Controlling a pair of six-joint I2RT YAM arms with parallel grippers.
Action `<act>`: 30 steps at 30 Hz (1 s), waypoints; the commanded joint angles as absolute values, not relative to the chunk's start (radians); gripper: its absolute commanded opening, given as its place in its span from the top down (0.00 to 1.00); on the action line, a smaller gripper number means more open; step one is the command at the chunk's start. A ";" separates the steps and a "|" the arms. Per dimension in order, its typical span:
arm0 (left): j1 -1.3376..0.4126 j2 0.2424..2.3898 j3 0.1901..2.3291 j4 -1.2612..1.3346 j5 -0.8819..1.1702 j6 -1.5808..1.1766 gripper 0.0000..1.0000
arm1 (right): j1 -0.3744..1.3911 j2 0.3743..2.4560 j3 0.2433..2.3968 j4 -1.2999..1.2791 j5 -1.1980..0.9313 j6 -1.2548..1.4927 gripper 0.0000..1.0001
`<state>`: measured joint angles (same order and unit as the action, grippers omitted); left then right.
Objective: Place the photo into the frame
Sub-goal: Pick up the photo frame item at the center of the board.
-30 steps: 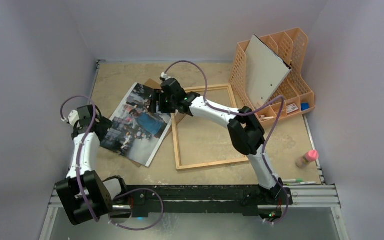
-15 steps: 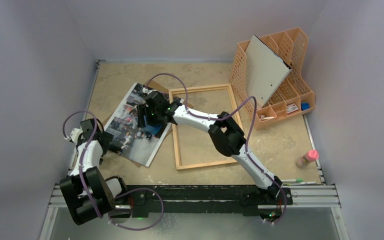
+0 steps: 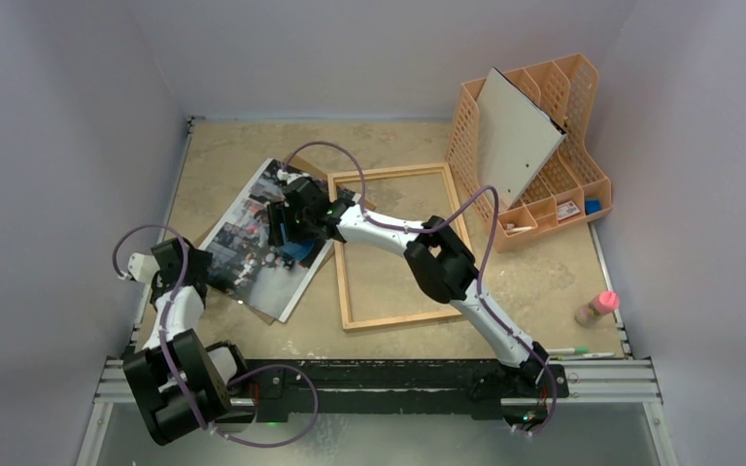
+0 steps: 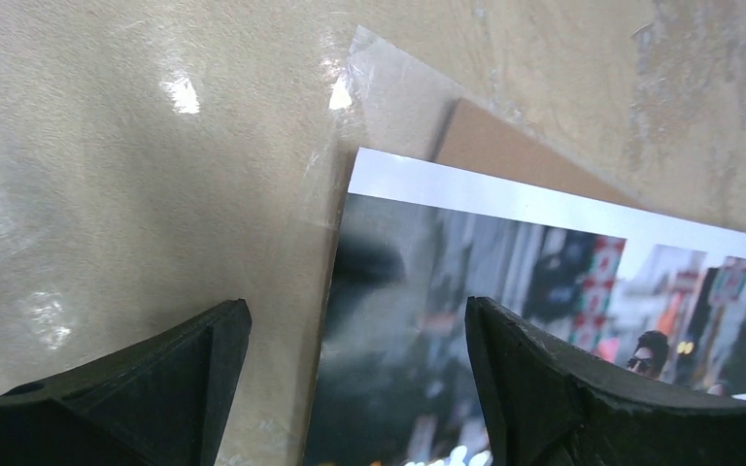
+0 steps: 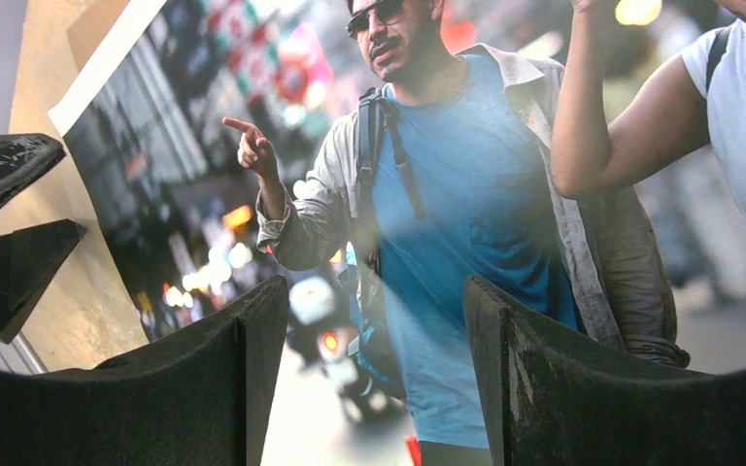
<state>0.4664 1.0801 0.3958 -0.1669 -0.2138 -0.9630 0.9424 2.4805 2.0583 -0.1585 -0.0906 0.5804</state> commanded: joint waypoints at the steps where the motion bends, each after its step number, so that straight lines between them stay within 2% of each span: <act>1: 0.465 1.090 0.315 -0.150 -0.057 -1.072 0.15 | 0.949 2.536 2.036 -0.238 -0.053 0.542 0.31; 8: 0.474 1.059 0.251 -0.154 0.048 -1.177 0.16 | 0.967 2.572 2.042 -0.273 -0.016 0.556 0.32; 14: 0.493 1.035 0.285 -0.177 0.115 -1.204 0.18 | 0.967 2.602 2.039 -0.307 -0.026 0.595 0.33; 22: 0.511 1.017 0.452 -0.300 0.162 -1.061 0.25 | 0.968 2.663 2.076 -0.377 -0.064 0.615 0.38; 30: 0.521 1.031 0.468 -0.293 0.321 -1.026 0.30 | 0.967 2.690 2.084 -0.398 -0.055 0.622 0.39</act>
<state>0.5259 1.0210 0.4389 -0.2882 0.0872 -1.0256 0.9554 2.5572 2.1498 -0.1406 -0.0525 0.6128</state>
